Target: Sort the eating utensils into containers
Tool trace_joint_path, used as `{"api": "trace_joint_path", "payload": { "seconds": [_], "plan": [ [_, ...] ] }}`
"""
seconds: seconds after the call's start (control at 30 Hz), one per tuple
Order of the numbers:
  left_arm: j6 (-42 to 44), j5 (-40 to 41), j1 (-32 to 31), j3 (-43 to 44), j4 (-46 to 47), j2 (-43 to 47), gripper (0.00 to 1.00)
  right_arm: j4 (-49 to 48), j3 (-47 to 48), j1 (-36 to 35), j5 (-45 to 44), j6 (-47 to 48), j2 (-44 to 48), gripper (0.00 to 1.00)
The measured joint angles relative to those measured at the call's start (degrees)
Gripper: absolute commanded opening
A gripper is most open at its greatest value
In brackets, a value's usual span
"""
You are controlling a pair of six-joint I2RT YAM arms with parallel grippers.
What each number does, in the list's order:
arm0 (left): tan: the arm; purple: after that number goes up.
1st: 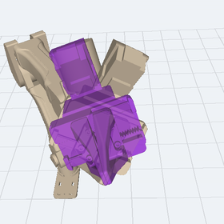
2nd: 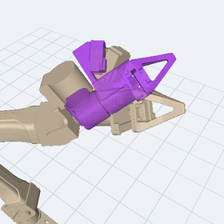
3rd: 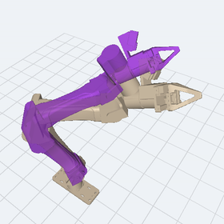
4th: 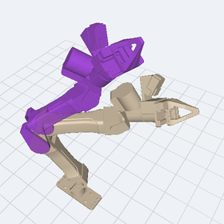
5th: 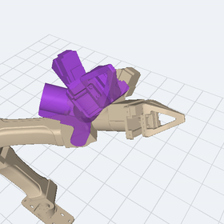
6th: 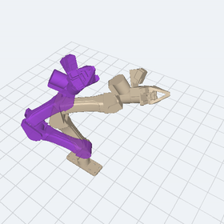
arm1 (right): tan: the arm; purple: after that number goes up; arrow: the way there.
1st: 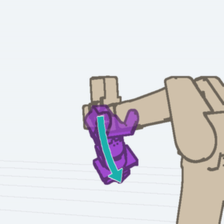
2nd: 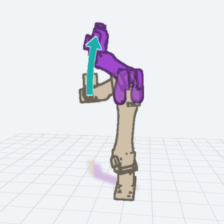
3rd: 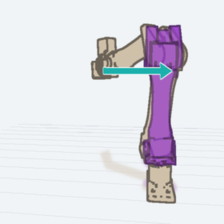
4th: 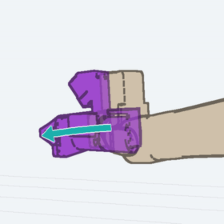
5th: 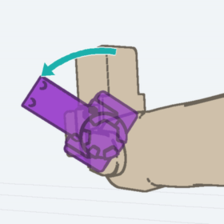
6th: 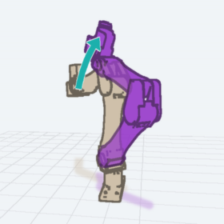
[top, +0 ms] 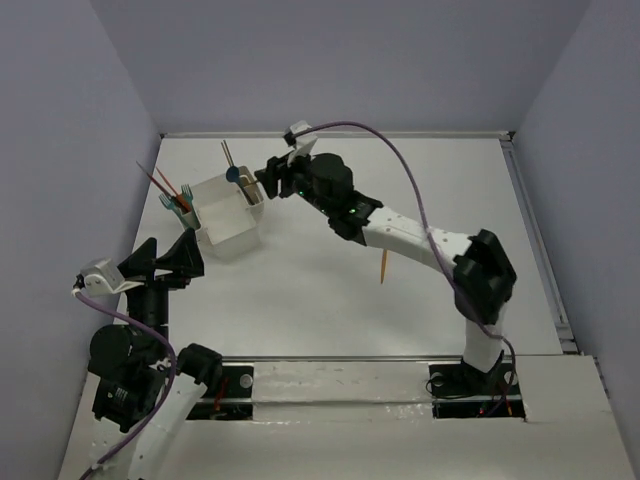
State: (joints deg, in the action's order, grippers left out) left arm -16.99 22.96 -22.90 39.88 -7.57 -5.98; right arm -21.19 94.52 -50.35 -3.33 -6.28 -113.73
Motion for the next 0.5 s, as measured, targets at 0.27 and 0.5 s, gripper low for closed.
{"api": "trace_joint_path", "payload": {
  "seconds": [0.27, 0.5],
  "plan": [
    [0.0, 0.0, 0.0, 0.0, 0.0, 0.2, 0.99, 21.9, -22.5, 8.1, -10.6, -12.3, 25.2, 0.49],
    [0.0, 0.0, 0.0, 0.0, 0.0, 0.2, 0.99, 41.0, -36.5, 22.2, -12.6, -17.9, 25.1, 0.54]
  ]
}}
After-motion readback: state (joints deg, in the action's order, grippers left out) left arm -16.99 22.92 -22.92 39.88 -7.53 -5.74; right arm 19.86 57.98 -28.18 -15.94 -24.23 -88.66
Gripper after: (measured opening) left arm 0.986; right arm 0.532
